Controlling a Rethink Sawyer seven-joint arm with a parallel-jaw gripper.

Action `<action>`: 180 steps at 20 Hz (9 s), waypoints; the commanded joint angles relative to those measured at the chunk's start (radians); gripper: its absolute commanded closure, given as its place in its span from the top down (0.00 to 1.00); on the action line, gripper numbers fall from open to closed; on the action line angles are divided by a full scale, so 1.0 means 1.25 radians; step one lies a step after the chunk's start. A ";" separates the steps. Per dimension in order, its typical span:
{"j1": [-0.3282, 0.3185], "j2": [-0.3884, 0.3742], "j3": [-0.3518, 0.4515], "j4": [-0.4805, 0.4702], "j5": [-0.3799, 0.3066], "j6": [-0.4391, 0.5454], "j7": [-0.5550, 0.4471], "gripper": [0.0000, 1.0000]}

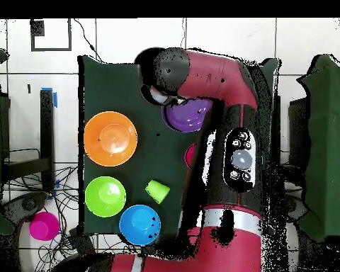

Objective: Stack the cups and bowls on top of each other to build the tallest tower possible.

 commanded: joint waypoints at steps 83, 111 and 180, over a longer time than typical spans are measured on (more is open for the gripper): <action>0.108 0.072 -0.205 0.189 0.015 -0.006 0.123 0.00; 0.127 0.111 -0.214 0.213 0.073 -0.076 0.139 0.00; 0.174 0.229 -0.264 0.221 0.178 -0.061 0.175 0.00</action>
